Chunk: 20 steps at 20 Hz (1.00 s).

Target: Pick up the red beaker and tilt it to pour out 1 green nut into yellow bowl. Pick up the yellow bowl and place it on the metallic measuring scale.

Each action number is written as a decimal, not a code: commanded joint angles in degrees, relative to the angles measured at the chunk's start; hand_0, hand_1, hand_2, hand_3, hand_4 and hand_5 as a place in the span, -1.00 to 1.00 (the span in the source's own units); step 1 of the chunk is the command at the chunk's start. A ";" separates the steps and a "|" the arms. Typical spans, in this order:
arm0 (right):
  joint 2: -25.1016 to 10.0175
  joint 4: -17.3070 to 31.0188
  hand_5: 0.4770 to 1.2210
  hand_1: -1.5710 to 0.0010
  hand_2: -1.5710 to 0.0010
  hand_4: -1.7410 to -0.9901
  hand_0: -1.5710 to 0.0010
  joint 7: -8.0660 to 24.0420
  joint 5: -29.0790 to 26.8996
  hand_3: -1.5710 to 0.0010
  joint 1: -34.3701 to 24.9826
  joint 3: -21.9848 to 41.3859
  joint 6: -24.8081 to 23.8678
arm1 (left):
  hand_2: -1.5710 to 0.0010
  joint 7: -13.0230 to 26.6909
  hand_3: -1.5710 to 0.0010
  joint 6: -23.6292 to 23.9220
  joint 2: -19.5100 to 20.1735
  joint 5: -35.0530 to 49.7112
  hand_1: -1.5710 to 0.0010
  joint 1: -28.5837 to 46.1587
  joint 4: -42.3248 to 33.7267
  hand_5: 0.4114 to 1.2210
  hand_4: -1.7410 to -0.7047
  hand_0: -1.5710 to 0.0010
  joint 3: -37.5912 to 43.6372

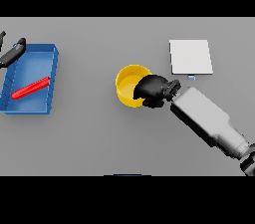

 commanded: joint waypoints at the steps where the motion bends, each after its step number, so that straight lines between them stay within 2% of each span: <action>1: 0.16 0.14 0.90 -0.81 -0.58 -0.86 -0.82 0.26 0.35 -0.51 0.16 0.18 -1.06 | 1.00 -0.19 1.00 -0.29 0.04 -0.25 1.00 -0.07 0.31 -0.30 0.97 1.00 -0.16; 3: 0.40 0.54 0.94 -0.88 -0.65 -0.91 -0.89 0.96 0.29 -0.57 -0.12 -0.46 -1.83 | 1.00 -0.31 1.00 -0.44 -0.12 -0.12 1.00 0.09 0.08 -0.30 0.97 1.00 -0.26; 6: -0.82 -0.66 0.97 -0.94 -0.68 -0.95 -0.94 -0.31 -0.79 -0.67 0.60 -1.44 -1.47 | 1.00 0.05 1.00 -0.38 0.38 -0.02 1.00 0.30 -0.19 -0.30 0.98 1.00 -0.14; 8: -1.91 -2.49 0.98 -0.96 -0.70 -0.97 -0.96 0.61 -1.95 -0.71 0.17 -2.91 0.50 | 1.00 0.64 1.00 -0.12 0.48 0.11 1.00 0.66 -1.25 -0.30 0.98 1.00 -0.35; 13: -4.39 -8.55 0.99 -0.99 -0.82 -0.99 -0.99 3.30 -4.49 -0.56 -0.47 -6.80 4.32 | 1.00 1.29 1.00 0.45 -0.37 -0.26 1.00 0.18 -1.23 -0.31 0.96 1.00 -0.80; 14: -5.00 -9.02 0.99 -0.99 -0.82 -0.99 -0.99 2.97 -4.44 -0.54 -0.11 -7.23 3.83 | 1.00 1.30 1.00 0.37 -0.47 -0.36 1.00 0.01 -0.83 -0.32 0.97 1.00 -0.78; 16: -6.35 -10.01 1.00 -0.99 -0.85 -1.00 -0.99 4.83 -4.16 -0.50 -0.04 -8.82 3.22 | 1.00 1.58 1.00 -0.11 -0.68 -0.90 1.00 -0.56 -0.09 -0.32 0.98 1.00 -1.17; 20: -7.62 -11.75 1.00 -1.00 -0.94 -1.00 -0.99 5.64 -4.54 -0.48 0.75 -10.39 3.28 | 1.00 0.96 1.00 0.35 -0.16 -0.61 1.00 0.05 -0.74 -0.32 0.97 1.00 -0.72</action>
